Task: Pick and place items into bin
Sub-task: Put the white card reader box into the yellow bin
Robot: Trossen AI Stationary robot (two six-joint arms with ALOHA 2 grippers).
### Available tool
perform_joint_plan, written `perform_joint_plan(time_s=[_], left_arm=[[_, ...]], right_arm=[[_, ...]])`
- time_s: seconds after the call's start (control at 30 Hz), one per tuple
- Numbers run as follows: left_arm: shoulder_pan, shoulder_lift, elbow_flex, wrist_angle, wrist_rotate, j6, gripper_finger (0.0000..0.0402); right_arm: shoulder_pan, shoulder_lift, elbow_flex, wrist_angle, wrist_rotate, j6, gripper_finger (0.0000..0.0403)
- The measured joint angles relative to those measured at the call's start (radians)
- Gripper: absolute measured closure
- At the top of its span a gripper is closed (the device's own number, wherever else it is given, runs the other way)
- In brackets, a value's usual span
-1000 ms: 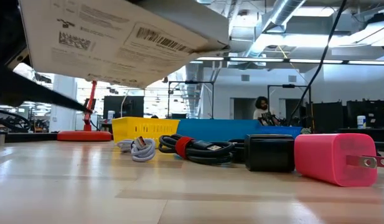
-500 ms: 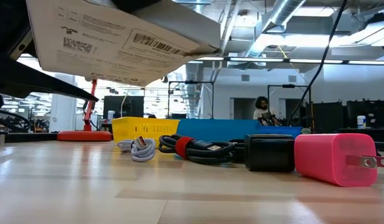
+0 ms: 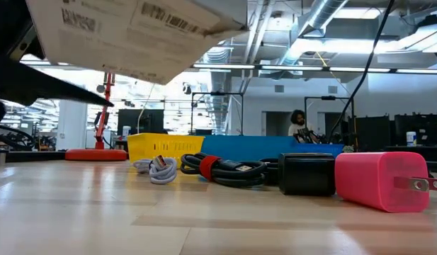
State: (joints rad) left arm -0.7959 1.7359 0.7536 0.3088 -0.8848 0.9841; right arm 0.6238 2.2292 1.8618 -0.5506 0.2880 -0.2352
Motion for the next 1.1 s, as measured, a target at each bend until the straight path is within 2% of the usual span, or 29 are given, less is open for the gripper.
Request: perform_joint_plan(time_s=[0.3, 0.67, 0.83, 1.1], left_arm=[[0.000, 0.000, 0.000, 0.057, -0.083, 0.061, 0.0243], [-0.002, 0.000, 0.000, 0.112, -0.057, 0.089, 0.0268], [-0.001, 0.000, -0.001, 0.112, -0.009, 0.052, 0.0293], [-0.002, 0.000, -0.002, 0.112, 0.007, -0.004, 0.0364]], right_arm=[[-0.005, 0.000, 0.000, 0.017, 0.005, 0.019, 0.0403], [-0.019, 0.000, 0.000, 0.016, -0.003, 0.024, 0.0403], [-0.021, 0.000, 0.000, 0.015, -0.010, 0.017, 0.0403], [-0.024, 0.000, 0.001, 0.014, -0.010, 0.004, 0.0403]])
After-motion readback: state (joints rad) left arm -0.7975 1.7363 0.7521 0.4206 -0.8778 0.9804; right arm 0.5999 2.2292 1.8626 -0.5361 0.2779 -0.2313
